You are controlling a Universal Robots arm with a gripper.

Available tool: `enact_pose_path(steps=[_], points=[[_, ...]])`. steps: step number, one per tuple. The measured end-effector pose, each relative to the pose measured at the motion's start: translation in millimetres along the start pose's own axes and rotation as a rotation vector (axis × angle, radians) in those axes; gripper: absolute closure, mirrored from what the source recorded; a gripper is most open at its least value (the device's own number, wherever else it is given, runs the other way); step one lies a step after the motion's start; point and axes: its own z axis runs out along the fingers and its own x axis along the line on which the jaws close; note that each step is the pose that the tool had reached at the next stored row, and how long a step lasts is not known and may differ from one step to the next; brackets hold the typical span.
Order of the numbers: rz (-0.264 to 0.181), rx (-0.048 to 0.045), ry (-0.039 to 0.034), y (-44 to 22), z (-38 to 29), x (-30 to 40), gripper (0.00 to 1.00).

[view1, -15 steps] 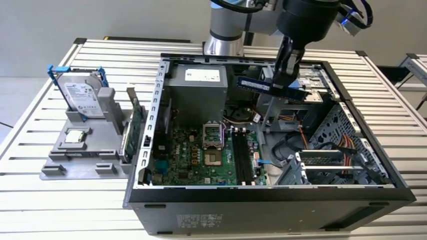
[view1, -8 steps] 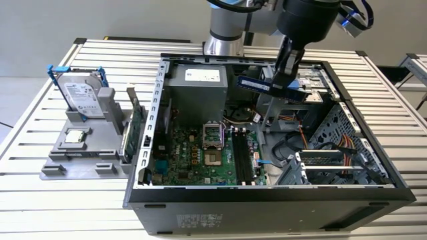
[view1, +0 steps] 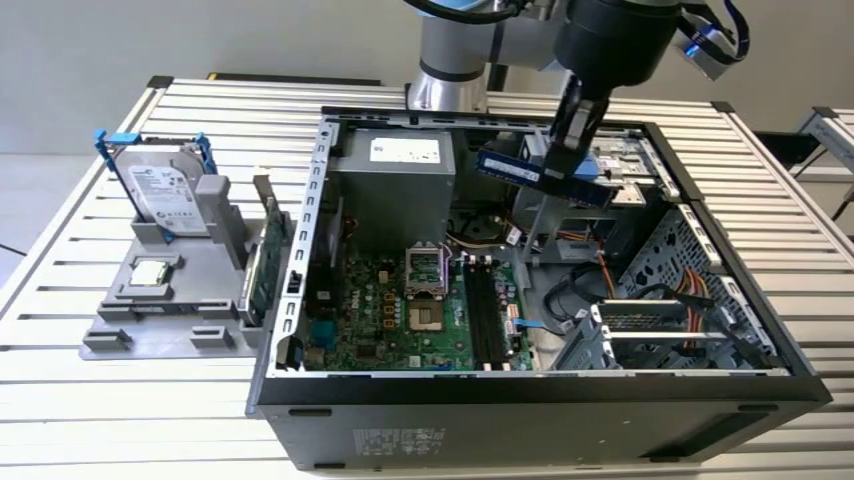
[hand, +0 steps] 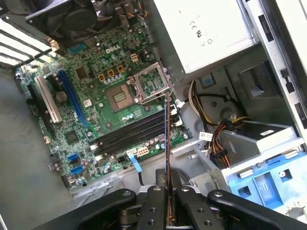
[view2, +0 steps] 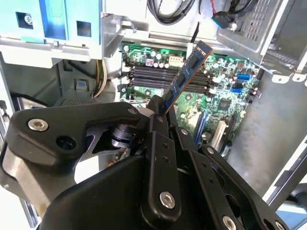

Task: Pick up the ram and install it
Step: 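Insert the ram into the slot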

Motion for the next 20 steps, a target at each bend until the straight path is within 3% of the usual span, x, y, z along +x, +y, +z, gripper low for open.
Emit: enact_pose_path(steps=[20], points=[[0.183,-0.0043,-0.0050,-1.6,0.0,3.3,1.00]])
